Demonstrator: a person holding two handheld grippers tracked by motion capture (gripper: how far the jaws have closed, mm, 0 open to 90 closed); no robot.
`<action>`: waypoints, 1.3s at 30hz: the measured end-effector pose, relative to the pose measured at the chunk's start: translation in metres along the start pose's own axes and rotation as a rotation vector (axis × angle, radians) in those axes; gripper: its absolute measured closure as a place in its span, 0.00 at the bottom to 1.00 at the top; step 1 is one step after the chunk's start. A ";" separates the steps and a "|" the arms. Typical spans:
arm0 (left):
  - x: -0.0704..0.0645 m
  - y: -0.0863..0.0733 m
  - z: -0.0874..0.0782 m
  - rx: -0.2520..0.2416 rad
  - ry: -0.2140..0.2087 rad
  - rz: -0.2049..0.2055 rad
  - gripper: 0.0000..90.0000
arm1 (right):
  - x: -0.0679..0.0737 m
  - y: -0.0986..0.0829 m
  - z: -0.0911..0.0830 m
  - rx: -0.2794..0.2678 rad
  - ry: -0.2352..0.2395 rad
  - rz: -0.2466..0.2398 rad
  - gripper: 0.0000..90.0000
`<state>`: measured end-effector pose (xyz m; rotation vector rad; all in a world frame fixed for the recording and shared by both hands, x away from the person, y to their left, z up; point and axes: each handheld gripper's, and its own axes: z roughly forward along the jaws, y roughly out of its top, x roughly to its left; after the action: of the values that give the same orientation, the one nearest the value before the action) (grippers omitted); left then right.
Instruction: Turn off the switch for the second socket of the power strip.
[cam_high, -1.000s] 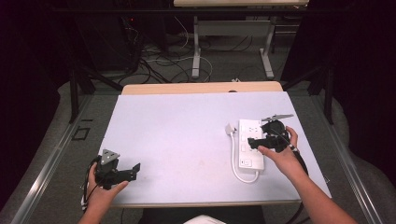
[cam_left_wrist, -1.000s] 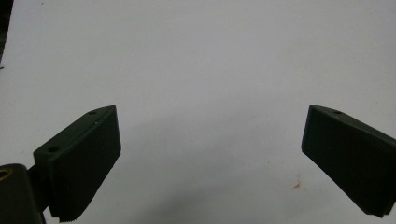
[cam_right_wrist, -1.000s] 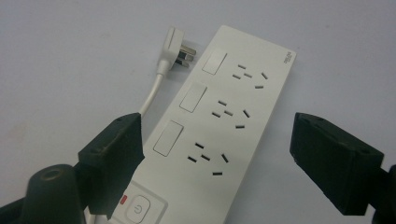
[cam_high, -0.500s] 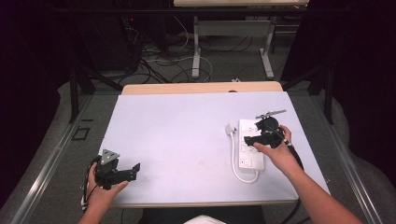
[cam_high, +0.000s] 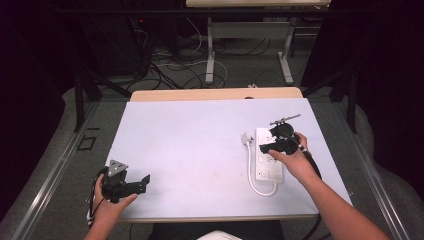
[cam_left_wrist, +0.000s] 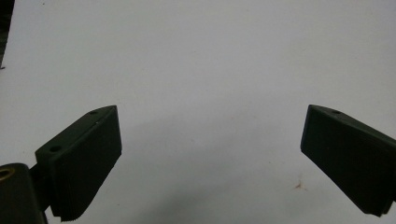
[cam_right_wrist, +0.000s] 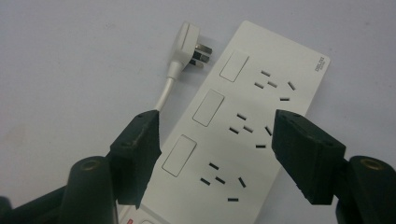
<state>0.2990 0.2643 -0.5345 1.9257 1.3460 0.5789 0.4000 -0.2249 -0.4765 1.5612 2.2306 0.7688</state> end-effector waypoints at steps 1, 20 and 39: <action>0.000 0.000 0.000 0.000 0.000 -0.001 0.06 | -0.001 0.000 0.001 -0.002 0.003 -0.005 0.37; 0.002 0.000 0.001 0.012 -0.001 0.005 0.06 | -0.010 0.012 0.025 0.049 0.067 0.142 0.48; 0.002 0.000 0.001 0.018 -0.002 0.004 0.07 | -0.007 0.020 0.042 0.056 0.074 0.186 0.74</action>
<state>0.3003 0.2659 -0.5356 1.9429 1.3505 0.5685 0.4408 -0.2159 -0.4990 1.8156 2.1973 0.8335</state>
